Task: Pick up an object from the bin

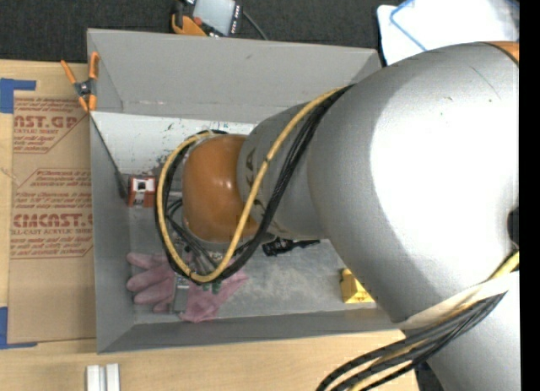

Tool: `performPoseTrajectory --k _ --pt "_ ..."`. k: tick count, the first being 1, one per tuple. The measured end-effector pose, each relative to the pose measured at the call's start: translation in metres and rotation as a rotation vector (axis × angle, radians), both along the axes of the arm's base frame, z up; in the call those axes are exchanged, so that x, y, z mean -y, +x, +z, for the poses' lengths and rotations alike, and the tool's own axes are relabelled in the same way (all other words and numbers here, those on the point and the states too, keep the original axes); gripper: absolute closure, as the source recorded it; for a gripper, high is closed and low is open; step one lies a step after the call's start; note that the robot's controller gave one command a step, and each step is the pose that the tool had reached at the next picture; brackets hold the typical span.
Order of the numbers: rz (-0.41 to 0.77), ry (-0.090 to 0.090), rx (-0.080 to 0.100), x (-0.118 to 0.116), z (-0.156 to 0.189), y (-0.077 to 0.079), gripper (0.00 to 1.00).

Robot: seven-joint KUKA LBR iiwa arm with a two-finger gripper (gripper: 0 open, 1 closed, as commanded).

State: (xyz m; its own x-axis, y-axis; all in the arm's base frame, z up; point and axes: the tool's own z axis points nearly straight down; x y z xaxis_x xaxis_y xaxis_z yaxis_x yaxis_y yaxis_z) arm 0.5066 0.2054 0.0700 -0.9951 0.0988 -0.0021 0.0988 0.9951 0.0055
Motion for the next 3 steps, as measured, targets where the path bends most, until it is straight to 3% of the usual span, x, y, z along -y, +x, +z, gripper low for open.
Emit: performPoseTrajectory --k 1,3 --pt "0.890 0.000 0.003 0.006 0.002 0.004 1.00" --pt "0.922 0.000 -0.008 0.008 0.019 0.001 1.00"
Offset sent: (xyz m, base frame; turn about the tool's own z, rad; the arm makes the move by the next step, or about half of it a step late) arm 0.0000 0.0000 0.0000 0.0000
